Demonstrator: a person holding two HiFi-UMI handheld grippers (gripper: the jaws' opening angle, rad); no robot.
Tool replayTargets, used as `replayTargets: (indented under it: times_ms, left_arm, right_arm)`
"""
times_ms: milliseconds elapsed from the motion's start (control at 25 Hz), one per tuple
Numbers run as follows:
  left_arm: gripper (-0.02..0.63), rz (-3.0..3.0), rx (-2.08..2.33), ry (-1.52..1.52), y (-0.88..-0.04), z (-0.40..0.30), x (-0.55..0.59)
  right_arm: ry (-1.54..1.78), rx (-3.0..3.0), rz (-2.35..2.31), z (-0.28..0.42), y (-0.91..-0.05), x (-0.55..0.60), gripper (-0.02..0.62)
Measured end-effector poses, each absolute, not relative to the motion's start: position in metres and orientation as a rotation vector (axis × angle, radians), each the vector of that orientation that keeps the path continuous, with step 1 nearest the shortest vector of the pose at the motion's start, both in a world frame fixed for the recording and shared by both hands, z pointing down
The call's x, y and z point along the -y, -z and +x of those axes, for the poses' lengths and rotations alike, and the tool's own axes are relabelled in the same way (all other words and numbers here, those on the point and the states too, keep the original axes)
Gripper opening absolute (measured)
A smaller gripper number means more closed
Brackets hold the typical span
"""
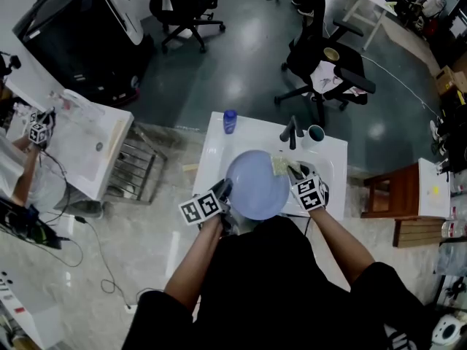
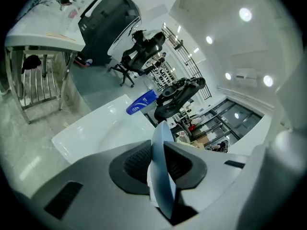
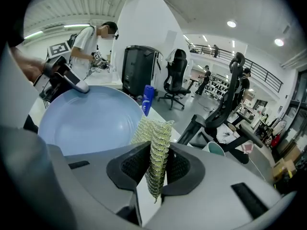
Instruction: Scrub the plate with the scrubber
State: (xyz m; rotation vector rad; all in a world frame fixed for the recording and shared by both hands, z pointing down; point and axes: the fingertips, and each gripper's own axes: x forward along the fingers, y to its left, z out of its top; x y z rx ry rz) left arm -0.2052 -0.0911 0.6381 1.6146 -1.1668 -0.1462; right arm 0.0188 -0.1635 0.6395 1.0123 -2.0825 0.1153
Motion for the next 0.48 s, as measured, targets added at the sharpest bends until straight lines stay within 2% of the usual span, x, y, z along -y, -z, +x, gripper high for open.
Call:
replayTargets:
  times_ms: [480]
  left_arm:
    - [0.066, 1.579, 1.171, 0.179, -0.642, -0.207, 0.087]
  right_arm:
    - [-0.170, 2.090, 1.007, 0.028, -0.643, 0.136, 0.061]
